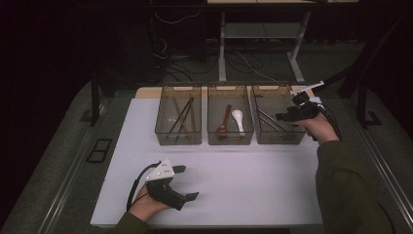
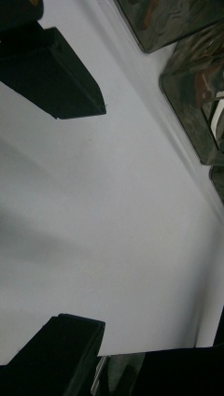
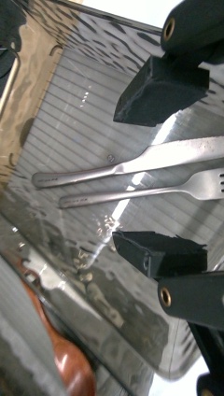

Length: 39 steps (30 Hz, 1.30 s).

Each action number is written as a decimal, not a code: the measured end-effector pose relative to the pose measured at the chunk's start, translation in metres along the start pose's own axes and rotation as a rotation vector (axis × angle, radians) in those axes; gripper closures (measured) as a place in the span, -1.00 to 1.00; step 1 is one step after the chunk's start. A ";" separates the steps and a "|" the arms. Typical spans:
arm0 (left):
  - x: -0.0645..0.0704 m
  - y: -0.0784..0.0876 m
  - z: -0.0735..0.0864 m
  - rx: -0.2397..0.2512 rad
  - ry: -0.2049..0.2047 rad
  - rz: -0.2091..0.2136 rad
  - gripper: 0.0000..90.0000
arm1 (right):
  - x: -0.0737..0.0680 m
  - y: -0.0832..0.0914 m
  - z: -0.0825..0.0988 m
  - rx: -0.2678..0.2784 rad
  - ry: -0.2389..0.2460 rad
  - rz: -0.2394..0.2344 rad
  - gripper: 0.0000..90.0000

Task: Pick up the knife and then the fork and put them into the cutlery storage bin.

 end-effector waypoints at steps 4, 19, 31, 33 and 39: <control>-0.001 0.000 0.000 -0.003 0.006 0.000 -1.00 | -0.003 0.007 0.003 0.045 -0.005 -0.030 -0.38; -0.010 0.000 0.001 -0.002 0.014 -0.026 -1.00 | -0.019 0.027 0.026 0.139 0.007 -0.099 -0.57; -0.011 0.002 0.002 -0.002 0.015 -0.026 -1.00 | -0.045 0.048 0.060 0.204 0.065 -0.182 -0.60; -0.011 0.002 0.002 0.002 0.017 -0.028 -1.00 | -0.049 0.049 0.067 0.200 0.078 -0.192 -0.60; -0.011 0.004 0.003 0.003 0.019 -0.030 -1.00 | -0.059 0.055 0.089 0.214 0.089 -0.211 -0.60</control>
Point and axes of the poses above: each handheld gripper's, and its own axes: y roughly backward along the jaws, z roughly out of its underside, x roughly to its right, the point moved 4 cm from there along -y, roughly forward along the jaws, and after that the axes turned 12 degrees about -y, right-handed, at the moved point
